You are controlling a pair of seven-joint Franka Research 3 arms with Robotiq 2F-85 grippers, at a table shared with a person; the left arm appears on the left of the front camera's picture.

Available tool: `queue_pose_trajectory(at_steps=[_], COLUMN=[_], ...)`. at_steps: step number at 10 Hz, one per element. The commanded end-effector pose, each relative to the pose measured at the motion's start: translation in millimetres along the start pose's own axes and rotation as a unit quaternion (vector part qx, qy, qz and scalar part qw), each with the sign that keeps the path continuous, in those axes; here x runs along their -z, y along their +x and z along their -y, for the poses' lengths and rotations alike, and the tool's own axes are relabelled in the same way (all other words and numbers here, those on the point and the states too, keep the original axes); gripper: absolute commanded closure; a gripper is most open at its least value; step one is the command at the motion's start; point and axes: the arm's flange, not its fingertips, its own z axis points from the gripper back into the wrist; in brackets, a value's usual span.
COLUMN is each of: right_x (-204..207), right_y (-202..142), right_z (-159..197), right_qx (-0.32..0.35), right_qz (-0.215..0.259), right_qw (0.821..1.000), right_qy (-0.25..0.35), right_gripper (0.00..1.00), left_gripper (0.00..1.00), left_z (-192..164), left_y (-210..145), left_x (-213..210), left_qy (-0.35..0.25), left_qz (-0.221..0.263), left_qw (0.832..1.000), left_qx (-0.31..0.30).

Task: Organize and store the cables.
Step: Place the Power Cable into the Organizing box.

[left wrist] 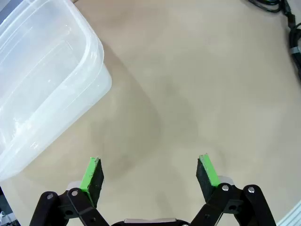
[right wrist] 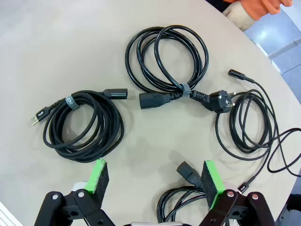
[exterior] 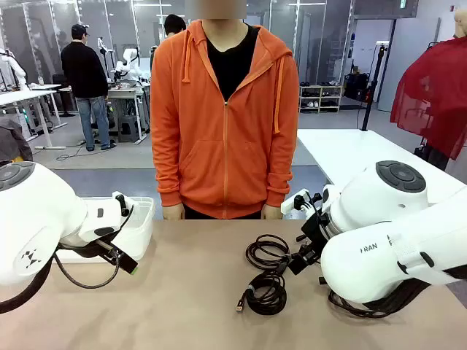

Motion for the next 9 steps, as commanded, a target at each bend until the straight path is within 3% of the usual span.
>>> queue_pose_trajectory(at_steps=[1,9], right_x=[0.0,0.0], right_y=[0.0,0.0], right_z=[0.0,0.0], right_qx=[0.000,0.000], right_qz=[0.000,0.000], right_qw=[1.000,1.000], right_qy=[0.000,0.000], right_gripper=[0.00,0.00], left_gripper=[0.00,0.00], left_z=[0.2,0.2], left_y=[0.1,0.1], left_x=[0.0,0.0], left_qy=[0.000,0.000], left_qz=[0.000,0.000], left_qw=[1.000,1.000], left_qx=[0.000,0.000])
